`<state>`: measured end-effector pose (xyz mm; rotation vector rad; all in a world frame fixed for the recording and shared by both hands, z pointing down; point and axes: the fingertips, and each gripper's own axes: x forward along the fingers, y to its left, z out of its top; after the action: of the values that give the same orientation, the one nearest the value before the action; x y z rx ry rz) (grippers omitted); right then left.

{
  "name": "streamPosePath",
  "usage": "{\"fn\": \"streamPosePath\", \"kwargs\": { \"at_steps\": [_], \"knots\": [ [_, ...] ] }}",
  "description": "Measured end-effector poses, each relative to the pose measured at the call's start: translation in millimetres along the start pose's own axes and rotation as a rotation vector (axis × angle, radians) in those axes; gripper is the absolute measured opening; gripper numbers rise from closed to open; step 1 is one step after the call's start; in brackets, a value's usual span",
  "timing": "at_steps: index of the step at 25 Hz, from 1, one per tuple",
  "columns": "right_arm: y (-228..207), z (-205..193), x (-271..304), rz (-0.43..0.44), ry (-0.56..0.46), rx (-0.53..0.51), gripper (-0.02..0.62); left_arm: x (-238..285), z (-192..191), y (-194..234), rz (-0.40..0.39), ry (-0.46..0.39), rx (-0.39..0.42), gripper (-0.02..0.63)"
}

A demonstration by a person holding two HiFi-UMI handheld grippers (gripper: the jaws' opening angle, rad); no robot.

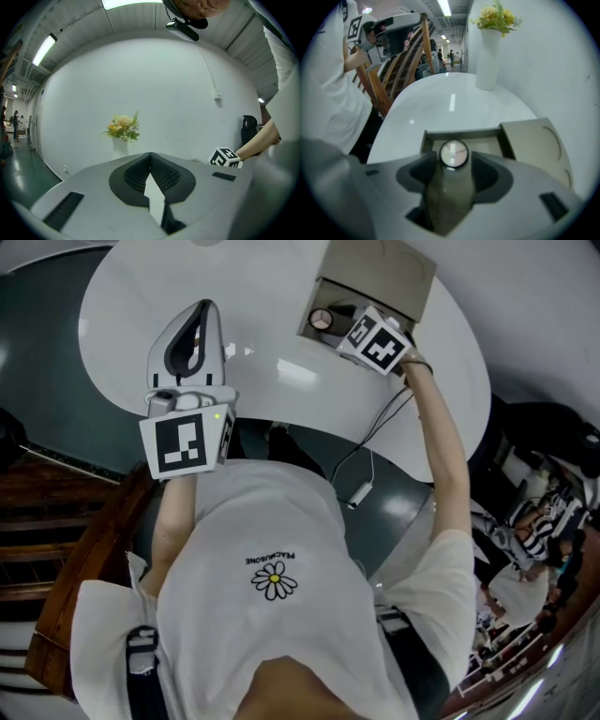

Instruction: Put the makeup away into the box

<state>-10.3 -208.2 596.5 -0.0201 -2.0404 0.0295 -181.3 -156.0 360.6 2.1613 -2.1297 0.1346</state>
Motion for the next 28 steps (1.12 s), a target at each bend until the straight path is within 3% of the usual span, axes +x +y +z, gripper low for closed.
{"fn": "streamPosePath", "kwargs": {
  "at_steps": [7, 10, 12, 19, 28],
  "knots": [
    [-8, 19, -24, -0.112, -0.069, 0.008, 0.222, -1, 14, -7, -0.031, -0.039, 0.004, 0.02],
    [-13, 33, -42, -0.191, -0.131, 0.021, 0.094, -4, 21, -13, -0.051, -0.063, 0.008, 0.02],
    [-16, 42, -56, -0.242, -0.181, 0.041, 0.062, -7, 27, -17, -0.067, -0.08, 0.011, 0.02],
    [-14, 86, -123, -0.349, -0.39, 0.116, 0.043, -8, 48, -40, -0.139, -0.13, 0.011, 0.02],
    [22, 129, -218, -0.505, -0.645, 0.139, 0.037, -14, 85, -70, -0.237, -0.214, 0.019, 0.02]
  ]
}}
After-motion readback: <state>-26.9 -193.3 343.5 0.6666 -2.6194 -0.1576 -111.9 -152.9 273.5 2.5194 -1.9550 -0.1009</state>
